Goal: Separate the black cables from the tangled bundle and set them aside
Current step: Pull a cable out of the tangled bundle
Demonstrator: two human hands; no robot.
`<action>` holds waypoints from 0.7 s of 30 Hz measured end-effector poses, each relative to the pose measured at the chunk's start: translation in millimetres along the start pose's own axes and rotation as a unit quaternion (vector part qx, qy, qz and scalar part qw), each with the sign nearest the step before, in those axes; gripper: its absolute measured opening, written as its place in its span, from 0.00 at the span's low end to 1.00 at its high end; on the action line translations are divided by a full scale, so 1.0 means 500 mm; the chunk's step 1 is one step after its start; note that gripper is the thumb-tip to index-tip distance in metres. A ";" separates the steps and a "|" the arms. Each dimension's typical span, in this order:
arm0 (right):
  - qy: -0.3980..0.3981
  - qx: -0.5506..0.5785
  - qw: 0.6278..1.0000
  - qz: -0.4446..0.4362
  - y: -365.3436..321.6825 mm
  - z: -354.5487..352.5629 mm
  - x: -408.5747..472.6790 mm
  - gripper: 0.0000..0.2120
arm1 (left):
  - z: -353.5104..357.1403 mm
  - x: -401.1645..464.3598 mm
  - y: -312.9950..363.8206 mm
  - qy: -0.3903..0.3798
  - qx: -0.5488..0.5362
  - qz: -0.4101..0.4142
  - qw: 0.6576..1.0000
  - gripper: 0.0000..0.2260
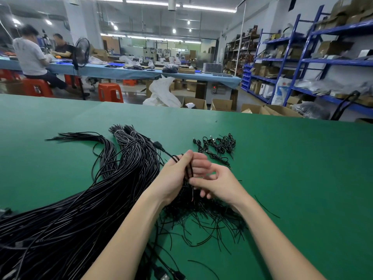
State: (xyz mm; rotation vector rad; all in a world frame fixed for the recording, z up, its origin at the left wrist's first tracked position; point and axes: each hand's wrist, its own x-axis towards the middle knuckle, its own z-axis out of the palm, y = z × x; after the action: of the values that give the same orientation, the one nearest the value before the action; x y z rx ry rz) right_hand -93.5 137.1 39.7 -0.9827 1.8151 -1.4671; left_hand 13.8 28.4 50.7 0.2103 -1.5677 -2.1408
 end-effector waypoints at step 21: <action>-0.178 -0.061 0.969 -0.160 -0.093 -0.028 0.002 0.06 | 0.009 -0.040 0.040 -0.303 0.132 -0.136 0.934 0.11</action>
State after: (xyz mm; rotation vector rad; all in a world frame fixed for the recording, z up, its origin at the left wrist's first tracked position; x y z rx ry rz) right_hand -97.3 138.2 87.9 -1.5501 1.5491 -1.2632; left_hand 35.1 37.0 67.8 -0.1840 -2.2970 -2.3323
